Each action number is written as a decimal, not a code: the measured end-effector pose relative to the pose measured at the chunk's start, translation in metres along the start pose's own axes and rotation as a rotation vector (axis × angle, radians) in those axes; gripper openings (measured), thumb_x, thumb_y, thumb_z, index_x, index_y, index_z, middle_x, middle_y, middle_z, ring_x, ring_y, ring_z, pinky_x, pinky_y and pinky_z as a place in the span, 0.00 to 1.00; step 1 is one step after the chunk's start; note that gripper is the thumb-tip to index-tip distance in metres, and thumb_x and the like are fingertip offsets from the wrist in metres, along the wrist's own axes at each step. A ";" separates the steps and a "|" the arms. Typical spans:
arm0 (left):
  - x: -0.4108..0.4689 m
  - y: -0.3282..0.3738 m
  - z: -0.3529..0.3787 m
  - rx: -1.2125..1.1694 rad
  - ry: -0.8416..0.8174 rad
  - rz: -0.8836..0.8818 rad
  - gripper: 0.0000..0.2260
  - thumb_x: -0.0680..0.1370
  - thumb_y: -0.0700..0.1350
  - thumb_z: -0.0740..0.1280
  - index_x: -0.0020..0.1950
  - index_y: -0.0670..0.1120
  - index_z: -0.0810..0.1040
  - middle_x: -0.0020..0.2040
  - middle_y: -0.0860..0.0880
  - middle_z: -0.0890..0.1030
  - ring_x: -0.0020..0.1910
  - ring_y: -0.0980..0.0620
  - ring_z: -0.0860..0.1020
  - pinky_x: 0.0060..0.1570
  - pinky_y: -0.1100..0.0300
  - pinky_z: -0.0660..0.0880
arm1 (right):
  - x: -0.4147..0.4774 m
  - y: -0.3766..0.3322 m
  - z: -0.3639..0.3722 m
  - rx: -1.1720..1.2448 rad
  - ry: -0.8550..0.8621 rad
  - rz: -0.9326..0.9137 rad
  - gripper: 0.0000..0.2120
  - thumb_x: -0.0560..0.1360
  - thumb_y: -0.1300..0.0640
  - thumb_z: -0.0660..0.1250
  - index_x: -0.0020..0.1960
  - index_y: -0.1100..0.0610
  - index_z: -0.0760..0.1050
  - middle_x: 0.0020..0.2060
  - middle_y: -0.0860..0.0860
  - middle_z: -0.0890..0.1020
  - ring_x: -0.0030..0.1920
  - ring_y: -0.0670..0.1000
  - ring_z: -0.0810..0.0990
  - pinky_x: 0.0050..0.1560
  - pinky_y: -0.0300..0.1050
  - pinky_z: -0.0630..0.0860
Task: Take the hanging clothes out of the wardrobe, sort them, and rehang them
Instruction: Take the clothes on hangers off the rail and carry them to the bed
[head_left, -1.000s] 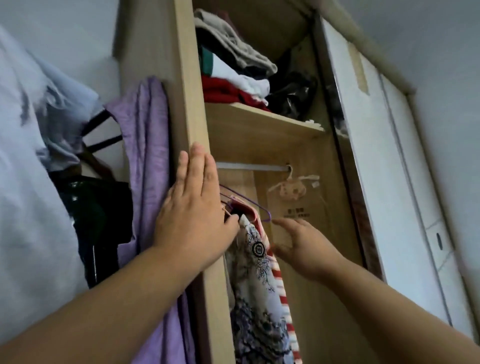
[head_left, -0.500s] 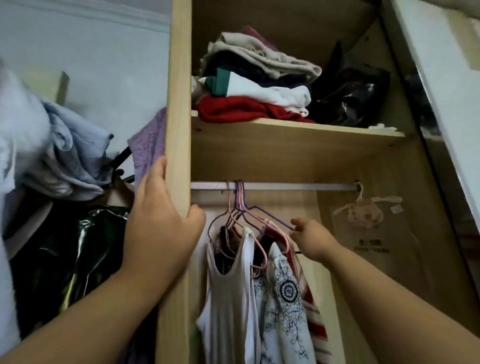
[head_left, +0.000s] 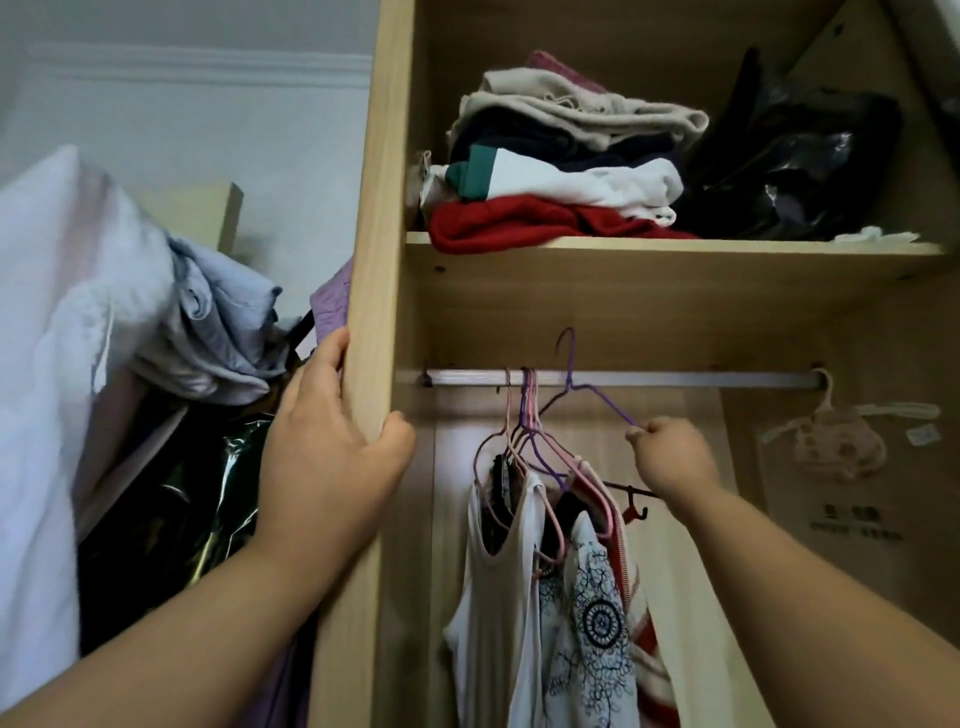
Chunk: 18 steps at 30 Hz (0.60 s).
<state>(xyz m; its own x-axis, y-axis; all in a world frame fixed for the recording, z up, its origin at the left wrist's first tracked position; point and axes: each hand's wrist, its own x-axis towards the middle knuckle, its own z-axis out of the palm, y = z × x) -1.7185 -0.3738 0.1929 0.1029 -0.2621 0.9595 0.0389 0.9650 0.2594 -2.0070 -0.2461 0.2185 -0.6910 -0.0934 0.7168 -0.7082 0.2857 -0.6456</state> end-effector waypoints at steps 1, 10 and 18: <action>0.000 0.000 0.000 0.006 -0.001 0.006 0.34 0.65 0.49 0.65 0.72 0.48 0.65 0.65 0.47 0.74 0.61 0.48 0.72 0.61 0.56 0.68 | 0.002 0.000 -0.005 0.008 0.031 -0.012 0.11 0.78 0.54 0.61 0.43 0.59 0.77 0.33 0.55 0.77 0.38 0.58 0.76 0.34 0.43 0.67; 0.000 0.002 -0.002 0.134 -0.036 0.019 0.36 0.70 0.42 0.69 0.76 0.44 0.58 0.70 0.41 0.67 0.68 0.45 0.66 0.66 0.53 0.63 | -0.032 0.014 -0.070 -0.037 0.128 -0.063 0.10 0.79 0.53 0.61 0.43 0.55 0.77 0.35 0.53 0.79 0.37 0.53 0.77 0.39 0.50 0.76; -0.030 0.061 0.036 0.166 -0.283 0.319 0.39 0.71 0.54 0.62 0.78 0.46 0.48 0.78 0.49 0.52 0.77 0.51 0.47 0.72 0.53 0.47 | -0.096 0.025 -0.170 -0.116 0.165 -0.140 0.08 0.79 0.54 0.62 0.46 0.53 0.80 0.36 0.45 0.78 0.37 0.42 0.74 0.34 0.39 0.65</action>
<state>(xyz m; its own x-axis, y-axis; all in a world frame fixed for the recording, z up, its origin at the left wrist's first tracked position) -1.7549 -0.3066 0.1841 -0.1930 0.0391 0.9804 -0.1129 0.9917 -0.0617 -1.9337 -0.0682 0.1779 -0.5480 0.0143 0.8363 -0.7673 0.3896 -0.5094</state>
